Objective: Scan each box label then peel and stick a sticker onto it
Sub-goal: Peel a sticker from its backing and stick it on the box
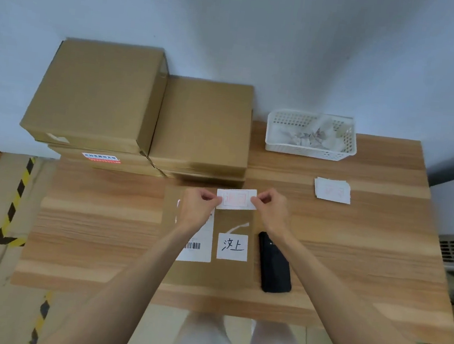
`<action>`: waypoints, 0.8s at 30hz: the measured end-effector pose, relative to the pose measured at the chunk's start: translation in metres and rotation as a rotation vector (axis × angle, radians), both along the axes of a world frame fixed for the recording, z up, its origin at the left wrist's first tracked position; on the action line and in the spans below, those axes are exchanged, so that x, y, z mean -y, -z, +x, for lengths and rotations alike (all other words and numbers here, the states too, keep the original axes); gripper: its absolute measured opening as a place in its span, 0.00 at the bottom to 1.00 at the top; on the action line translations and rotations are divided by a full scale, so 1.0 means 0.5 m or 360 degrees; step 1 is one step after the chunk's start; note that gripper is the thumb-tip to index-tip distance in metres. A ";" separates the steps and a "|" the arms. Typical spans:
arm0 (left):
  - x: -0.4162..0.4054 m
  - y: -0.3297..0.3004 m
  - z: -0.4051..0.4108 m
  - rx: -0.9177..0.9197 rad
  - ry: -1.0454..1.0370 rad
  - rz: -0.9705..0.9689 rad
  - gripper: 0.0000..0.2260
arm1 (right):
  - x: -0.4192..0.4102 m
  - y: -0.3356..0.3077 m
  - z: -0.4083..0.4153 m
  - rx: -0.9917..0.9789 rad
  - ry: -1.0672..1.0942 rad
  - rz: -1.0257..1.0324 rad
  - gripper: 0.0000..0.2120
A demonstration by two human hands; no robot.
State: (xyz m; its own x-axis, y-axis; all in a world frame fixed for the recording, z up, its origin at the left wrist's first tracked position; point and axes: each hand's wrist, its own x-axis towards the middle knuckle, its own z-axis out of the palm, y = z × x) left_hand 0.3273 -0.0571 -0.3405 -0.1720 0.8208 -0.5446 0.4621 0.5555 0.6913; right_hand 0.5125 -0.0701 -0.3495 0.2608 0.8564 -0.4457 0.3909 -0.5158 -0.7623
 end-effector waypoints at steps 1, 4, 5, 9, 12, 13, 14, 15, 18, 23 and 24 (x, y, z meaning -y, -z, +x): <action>-0.005 0.017 0.000 -0.0022 0.0000 -0.0034 0.07 | -0.006 0.012 -0.001 0.0026 -0.0015 -0.0030 0.04; -0.015 0.052 0.001 -0.0101 0.0040 -0.0056 0.09 | -0.017 0.047 -0.002 0.0093 -0.0057 -0.0068 0.05; -0.017 0.062 0.002 -0.0127 0.0051 -0.0057 0.08 | -0.019 0.055 -0.002 0.0115 -0.0075 -0.0081 0.05; -0.020 0.087 0.003 -0.0236 0.0104 -0.0099 0.06 | -0.019 0.078 -0.005 0.0160 -0.0107 -0.0145 0.06; -0.020 0.103 0.001 -0.0299 0.0117 -0.0107 0.05 | -0.018 0.089 -0.006 0.0171 -0.0103 -0.0189 0.08; -0.022 0.108 0.000 -0.0318 0.0106 -0.0096 0.05 | -0.018 0.091 -0.006 0.0172 -0.0097 -0.0197 0.08; -0.024 0.109 -0.001 -0.0336 0.0091 -0.0077 0.08 | -0.019 0.090 -0.006 0.0172 -0.0084 -0.0201 0.10; -0.028 0.110 0.000 -0.0350 0.0074 -0.0061 0.11 | -0.021 0.090 -0.007 0.0180 -0.0072 -0.0209 0.13; -0.045 0.103 0.013 -0.0509 0.0115 -0.0071 0.20 | -0.033 0.097 -0.015 0.0270 -0.0076 -0.0286 0.22; -0.055 0.112 0.007 -0.0475 0.0146 -0.0008 0.17 | -0.050 0.113 -0.015 0.0170 -0.0122 -0.0306 0.16; -0.052 0.116 -0.004 -0.0379 0.0124 0.0025 0.14 | -0.050 0.116 -0.008 0.0131 -0.0110 -0.0268 0.12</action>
